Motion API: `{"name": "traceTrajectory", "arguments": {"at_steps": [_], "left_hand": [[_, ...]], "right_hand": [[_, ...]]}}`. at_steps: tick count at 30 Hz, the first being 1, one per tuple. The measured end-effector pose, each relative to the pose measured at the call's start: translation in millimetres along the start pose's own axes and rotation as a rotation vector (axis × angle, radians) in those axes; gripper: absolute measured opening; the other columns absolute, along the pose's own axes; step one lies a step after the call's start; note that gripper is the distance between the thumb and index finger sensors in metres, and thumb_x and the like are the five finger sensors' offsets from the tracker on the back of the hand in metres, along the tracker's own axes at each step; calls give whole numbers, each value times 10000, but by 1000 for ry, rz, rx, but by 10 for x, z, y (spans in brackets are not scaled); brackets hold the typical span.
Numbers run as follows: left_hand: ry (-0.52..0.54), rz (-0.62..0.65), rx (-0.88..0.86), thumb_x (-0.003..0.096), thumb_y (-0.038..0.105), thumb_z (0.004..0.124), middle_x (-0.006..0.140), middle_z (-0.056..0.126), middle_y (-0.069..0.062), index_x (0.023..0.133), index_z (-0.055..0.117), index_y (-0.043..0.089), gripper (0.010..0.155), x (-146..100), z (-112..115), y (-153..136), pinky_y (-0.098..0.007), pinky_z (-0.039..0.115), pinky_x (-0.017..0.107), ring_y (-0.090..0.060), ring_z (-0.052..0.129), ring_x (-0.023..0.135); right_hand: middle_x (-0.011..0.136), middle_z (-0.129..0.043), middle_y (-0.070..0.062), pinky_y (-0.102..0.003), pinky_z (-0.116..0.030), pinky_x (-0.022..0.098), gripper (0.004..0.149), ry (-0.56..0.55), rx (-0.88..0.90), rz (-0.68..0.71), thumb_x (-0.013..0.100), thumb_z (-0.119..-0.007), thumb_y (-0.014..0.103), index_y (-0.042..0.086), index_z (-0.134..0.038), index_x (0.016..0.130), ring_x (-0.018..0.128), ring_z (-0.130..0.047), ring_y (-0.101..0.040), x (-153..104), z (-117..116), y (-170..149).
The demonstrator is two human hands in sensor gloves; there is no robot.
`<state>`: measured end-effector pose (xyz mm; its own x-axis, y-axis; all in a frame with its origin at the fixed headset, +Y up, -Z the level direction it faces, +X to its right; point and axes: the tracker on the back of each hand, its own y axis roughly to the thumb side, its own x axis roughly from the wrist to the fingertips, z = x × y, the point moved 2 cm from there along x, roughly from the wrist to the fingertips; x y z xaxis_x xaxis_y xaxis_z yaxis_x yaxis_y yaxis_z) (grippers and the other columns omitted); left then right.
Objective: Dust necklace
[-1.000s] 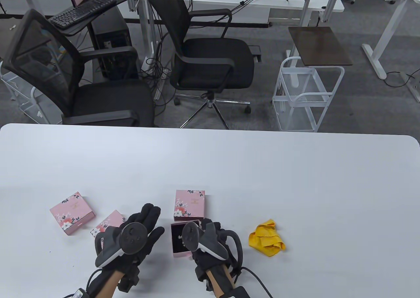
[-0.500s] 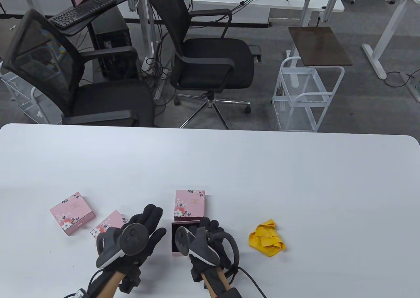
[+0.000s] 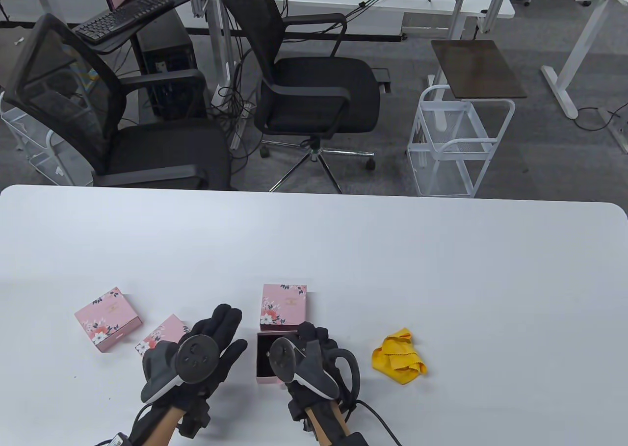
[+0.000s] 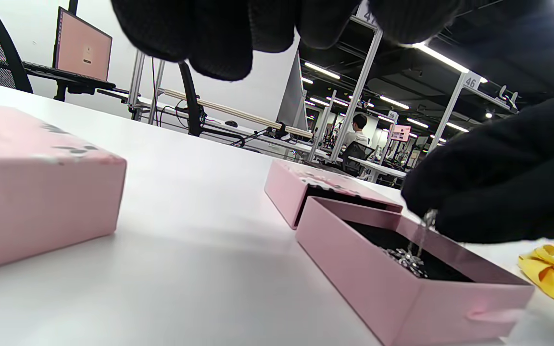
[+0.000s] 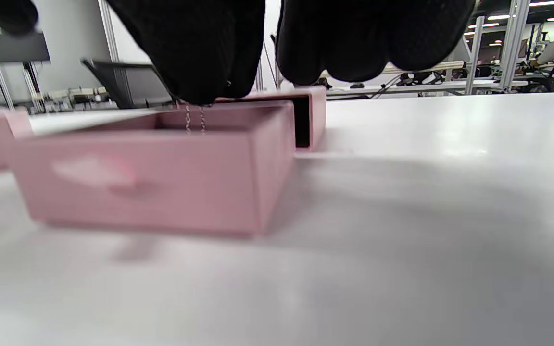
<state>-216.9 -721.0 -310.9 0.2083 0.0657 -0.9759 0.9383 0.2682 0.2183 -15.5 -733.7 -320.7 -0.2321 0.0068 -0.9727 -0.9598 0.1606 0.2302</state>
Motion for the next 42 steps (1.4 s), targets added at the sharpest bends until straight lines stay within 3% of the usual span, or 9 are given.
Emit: {"name": "traceTrajectory", "arguments": {"at_steps": [7,14,19,23,27,30,33,36,42], "left_hand": [[12,9,-11,583,544,615,1234,508,-19,1146,492,296,627,-11,-8,-2,-515,636,730,-281,669,1021],[35,30,-28,584,540,618,1229,525,-20,1143,500,292,623,-35,-21,23,-510,641,728,-277,675,1017],[53,39,-56,583,539,630,1219,556,-55,1139,522,286,620,-41,-37,31,-508,645,728,-275,679,1017],[90,71,-140,577,550,660,1222,560,-56,1145,522,270,648,-56,-172,94,-527,635,734,-293,657,1036],[157,109,-363,571,531,714,1230,514,-97,1159,483,233,699,-20,-410,266,-523,638,728,-328,643,1025],[120,107,-466,566,510,749,1207,582,-116,1157,497,207,710,80,-568,422,-517,666,710,-335,690,999],[96,120,-532,567,473,769,1113,776,-83,1107,632,225,610,165,-693,544,-476,758,647,-291,840,898],[162,112,-547,551,436,811,844,1024,-21,947,847,237,445,190,-815,579,-406,871,496,-188,1008,682],[24,206,-608,547,443,829,693,1097,13,863,931,243,388,209,-995,505,-373,902,405,-144,1055,554]], "right_hand": [[992,-777,-230,-590,-686,622,415,-76,153,43,624,-762,262,151,-692,1018,808,-801,-473,-42,408,51],[969,-800,-217,-572,-704,612,422,-71,203,99,634,-743,259,123,-676,1028,782,-828,-448,-7,891,118],[963,-800,-220,-566,-706,610,421,-156,309,132,637,-739,255,114,-673,1028,772,-831,-441,-22,1133,84],[950,-810,-216,-561,-713,603,418,-240,360,163,635,-743,256,116,-680,1024,759,-839,-434,-99,1262,80],[940,-815,-213,-556,-718,600,420,-313,401,184,633,-744,256,111,-679,1022,748,-845,-428,-172,1367,82],[932,-822,-208,-553,-722,597,421,-370,439,210,631,-746,257,111,-681,1020,739,-850,-422,-237,1445,78],[929,-823,-207,-550,-722,598,419,-395,484,238,632,-746,258,112,-682,1019,738,-849,-421,-285,1502,87],[916,-829,-205,-550,-723,596,421,-407,493,241,632,-745,259,106,-682,1019,729,-852,-418,-323,1557,72],[945,-806,-209,-565,-709,610,418,-345,552,212,643,-734,255,101,-668,1026,753,-837,-431,-308,1595,-141]]}}
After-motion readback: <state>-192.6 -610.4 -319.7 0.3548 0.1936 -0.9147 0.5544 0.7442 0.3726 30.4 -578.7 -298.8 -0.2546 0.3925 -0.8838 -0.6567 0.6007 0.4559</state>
